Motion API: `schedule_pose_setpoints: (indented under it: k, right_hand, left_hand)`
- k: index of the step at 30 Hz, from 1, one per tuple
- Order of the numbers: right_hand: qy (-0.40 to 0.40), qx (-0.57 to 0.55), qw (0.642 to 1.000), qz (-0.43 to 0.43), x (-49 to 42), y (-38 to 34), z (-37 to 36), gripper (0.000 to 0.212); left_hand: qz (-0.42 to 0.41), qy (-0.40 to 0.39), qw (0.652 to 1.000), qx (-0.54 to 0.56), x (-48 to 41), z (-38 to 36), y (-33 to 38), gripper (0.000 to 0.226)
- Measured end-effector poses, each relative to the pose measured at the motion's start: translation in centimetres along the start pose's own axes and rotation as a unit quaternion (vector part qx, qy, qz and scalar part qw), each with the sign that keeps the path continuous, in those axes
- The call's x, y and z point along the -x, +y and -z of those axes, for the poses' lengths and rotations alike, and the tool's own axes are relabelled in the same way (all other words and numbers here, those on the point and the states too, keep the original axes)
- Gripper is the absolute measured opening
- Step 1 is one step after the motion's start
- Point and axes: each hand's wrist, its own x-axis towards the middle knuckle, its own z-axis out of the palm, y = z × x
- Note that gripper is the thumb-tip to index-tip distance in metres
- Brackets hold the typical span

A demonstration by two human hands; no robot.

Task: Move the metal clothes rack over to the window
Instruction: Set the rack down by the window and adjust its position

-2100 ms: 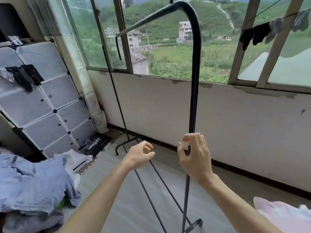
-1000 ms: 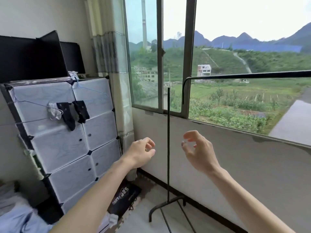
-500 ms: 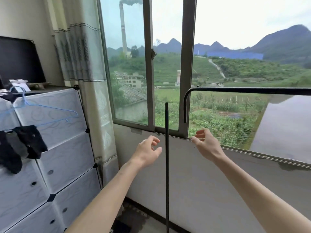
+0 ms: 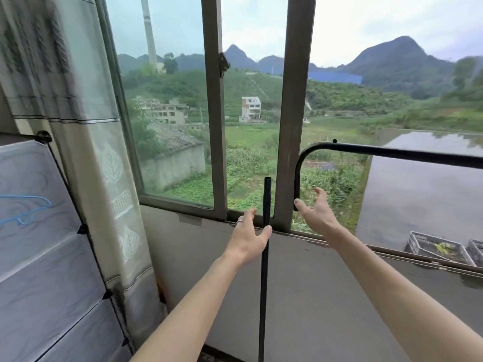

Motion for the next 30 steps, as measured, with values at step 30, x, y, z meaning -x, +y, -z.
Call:
schedule_pose_setpoints:
  k: [30]
  right_hand:
    - [-0.045,-0.253,0.95,0.178,1.5,-9.0,-2.0,0.017]
  left_hand:
    - [-0.036,-0.05,0.998,0.032,-4.0,-1.7,-3.2,0.015]
